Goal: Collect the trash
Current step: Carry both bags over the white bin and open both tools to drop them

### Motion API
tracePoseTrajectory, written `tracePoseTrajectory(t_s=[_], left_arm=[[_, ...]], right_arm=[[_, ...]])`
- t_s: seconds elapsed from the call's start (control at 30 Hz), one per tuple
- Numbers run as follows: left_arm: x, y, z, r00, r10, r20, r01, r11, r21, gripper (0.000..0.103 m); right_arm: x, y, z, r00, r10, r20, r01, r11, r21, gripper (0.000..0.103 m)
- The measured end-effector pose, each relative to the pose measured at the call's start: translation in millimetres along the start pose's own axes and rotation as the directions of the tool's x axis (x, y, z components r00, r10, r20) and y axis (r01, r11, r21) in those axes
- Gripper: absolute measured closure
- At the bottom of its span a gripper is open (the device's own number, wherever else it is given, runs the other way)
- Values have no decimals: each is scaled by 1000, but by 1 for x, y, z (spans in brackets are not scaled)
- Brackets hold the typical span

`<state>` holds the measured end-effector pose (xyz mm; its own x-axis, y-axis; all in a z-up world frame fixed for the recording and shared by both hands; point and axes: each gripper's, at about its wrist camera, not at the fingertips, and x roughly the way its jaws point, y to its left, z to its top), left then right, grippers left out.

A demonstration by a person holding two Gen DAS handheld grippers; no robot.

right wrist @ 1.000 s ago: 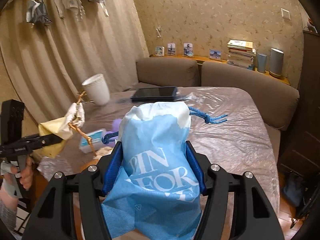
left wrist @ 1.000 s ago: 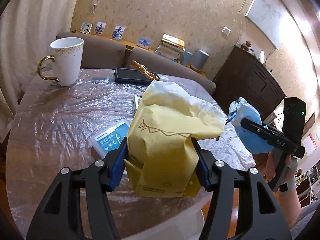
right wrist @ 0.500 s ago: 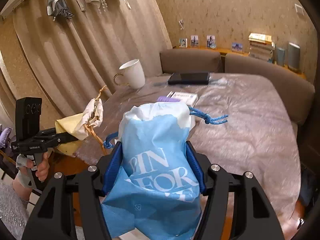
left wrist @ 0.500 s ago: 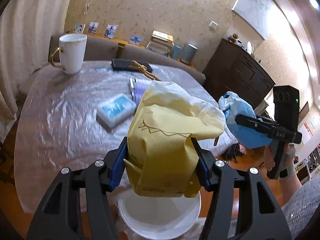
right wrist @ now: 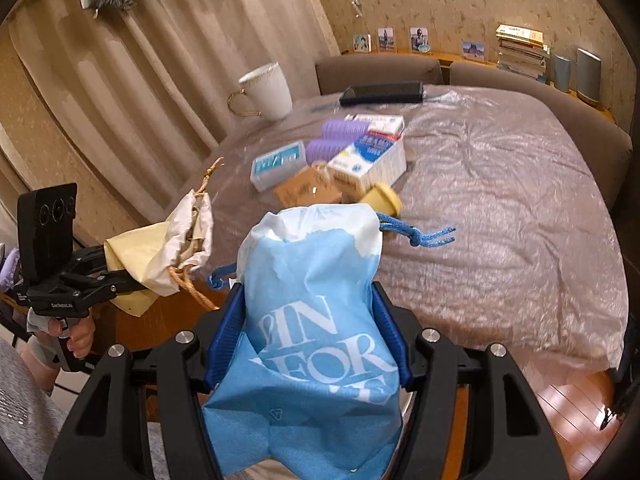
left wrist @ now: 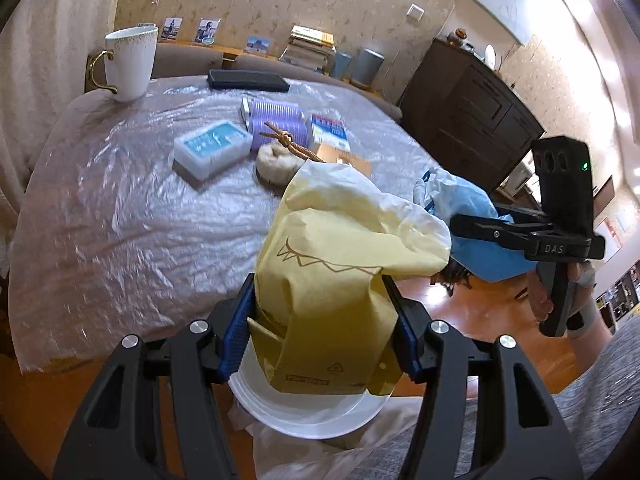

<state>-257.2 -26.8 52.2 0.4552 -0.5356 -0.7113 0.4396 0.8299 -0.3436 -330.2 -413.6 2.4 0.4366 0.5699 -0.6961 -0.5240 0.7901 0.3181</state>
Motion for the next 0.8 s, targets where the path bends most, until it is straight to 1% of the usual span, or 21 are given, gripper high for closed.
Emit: tracePoseTrajectory(t_s=[0.17,0.27,0.37,0.53,0.67,0.8], left_arm=[[11,-16,-23,999,30,-26,-30,999,-14,43],[20,-25,-38,997,54,-51,-56,997,-45,43],[31,-30,-55,993,89,-77,-94,993,-70,43],[50,-26,-77,984,124,-128,-140,983,-120,43],[63,-22,-89,977,146,-154,-165,979,-120,43],[75,-15,-93,970,157,-183,-180,977,-117,43]], right_arm=[[12,-1,-18,998,20,-61,-22,999,-33,42],[19,-7,-31,994,45,-100,-47,999,-26,42],[29,-10,-45,989,43,-143,-49,998,-37,42],[44,-10,-62,985,13,-173,-19,999,-34,42],[54,-6,-74,984,-12,-178,7,1000,-26,42],[62,-6,-83,983,-23,-182,26,1000,15,42]])
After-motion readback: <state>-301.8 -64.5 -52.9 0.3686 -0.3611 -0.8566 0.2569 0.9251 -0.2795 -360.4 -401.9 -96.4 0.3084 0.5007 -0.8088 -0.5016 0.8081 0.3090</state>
